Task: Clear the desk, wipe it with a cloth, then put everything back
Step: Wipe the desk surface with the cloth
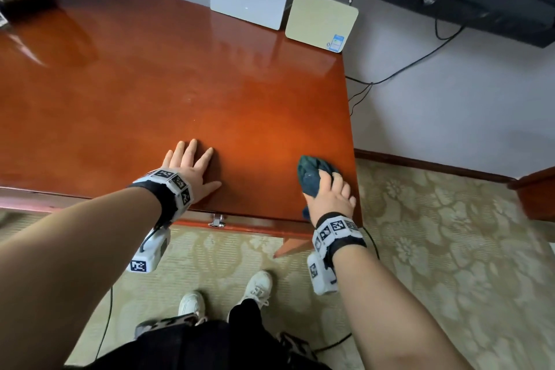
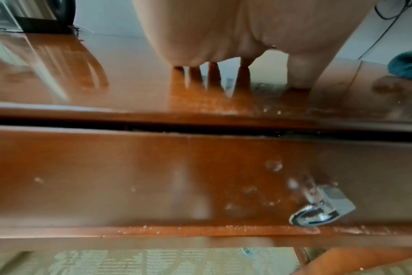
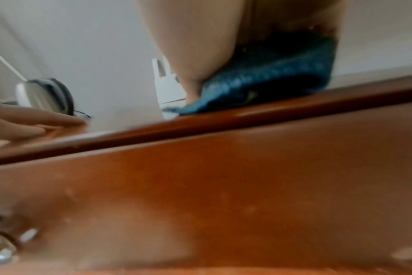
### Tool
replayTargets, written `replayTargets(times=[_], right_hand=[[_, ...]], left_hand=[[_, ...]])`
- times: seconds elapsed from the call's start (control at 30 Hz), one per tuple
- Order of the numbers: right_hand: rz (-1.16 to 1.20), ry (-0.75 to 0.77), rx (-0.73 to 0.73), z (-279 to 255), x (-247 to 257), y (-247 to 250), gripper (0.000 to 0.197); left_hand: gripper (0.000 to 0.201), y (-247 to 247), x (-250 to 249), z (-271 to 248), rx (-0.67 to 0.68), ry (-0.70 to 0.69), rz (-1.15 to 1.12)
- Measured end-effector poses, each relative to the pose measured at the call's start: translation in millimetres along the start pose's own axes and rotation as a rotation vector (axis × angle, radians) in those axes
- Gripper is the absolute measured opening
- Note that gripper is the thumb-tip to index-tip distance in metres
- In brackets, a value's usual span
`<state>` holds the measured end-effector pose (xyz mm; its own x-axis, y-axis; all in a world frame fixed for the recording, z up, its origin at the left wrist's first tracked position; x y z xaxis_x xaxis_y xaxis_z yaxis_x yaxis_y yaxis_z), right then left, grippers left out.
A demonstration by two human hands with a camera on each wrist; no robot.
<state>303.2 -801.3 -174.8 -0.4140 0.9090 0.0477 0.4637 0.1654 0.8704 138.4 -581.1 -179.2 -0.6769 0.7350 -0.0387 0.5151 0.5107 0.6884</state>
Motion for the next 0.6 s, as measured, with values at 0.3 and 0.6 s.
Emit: replayTargets(times=[0.3,0.6], right_hand=[[0.565,-0.266,-0.075,-9,-106,14,0.041],[0.477,0.15,-0.134,27,63,77,0.047]], left_hand=[[0.079,-3,2,2,-0.02,-0.02,0.043],[0.097,8,91,-7,-0.076,0.196,-0.148]])
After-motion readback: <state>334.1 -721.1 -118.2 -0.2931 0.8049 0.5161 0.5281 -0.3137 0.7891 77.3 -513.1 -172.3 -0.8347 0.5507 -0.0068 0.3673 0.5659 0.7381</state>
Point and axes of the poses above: each hand's wrist, its own z-axis towards the middle knuckle, its own y-axis out of the back of the hand, x = y × z, the point moved 6 cm from there along z, towards the middle knuckle, and after that the axes turned 15 degrees about x, right-handed, at the moved point
